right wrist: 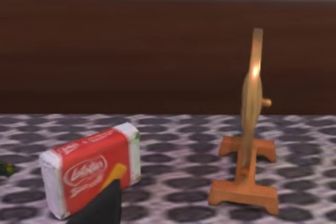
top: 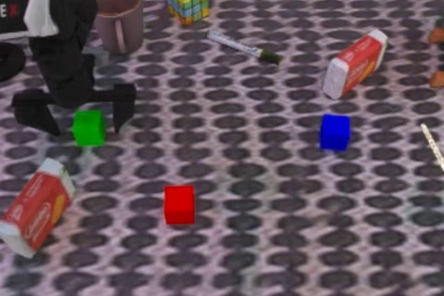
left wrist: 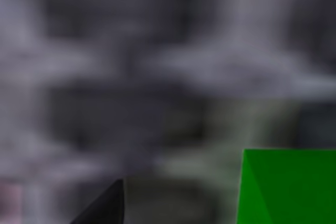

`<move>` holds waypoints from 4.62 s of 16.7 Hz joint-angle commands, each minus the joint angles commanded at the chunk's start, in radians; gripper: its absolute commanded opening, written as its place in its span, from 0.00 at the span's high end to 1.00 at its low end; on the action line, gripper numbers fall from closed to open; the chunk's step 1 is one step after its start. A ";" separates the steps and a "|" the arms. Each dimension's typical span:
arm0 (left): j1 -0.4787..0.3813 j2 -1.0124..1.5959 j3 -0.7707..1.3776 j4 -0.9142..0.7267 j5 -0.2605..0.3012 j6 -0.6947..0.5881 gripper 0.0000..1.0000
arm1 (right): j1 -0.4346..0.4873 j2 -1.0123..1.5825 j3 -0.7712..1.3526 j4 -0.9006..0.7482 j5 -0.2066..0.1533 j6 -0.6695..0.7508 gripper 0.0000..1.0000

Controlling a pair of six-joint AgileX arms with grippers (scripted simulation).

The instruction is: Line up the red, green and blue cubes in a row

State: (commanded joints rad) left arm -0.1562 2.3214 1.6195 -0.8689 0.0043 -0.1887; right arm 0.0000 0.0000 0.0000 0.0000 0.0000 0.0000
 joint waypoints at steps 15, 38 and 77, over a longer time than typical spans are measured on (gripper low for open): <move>0.000 0.000 0.000 0.000 0.000 0.000 1.00 | 0.000 0.000 0.000 0.000 0.000 0.000 0.00; -0.126 -0.117 0.166 -0.261 -0.014 -0.128 1.00 | 0.000 0.000 0.000 0.000 0.000 0.000 0.00; -0.660 -0.097 -0.012 -0.070 -0.036 -0.625 0.25 | 0.000 0.000 0.000 0.000 0.000 0.000 0.00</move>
State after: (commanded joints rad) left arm -0.8161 2.2244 1.6074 -0.9384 -0.0317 -0.8140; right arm 0.0000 0.0000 0.0000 0.0000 0.0000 0.0000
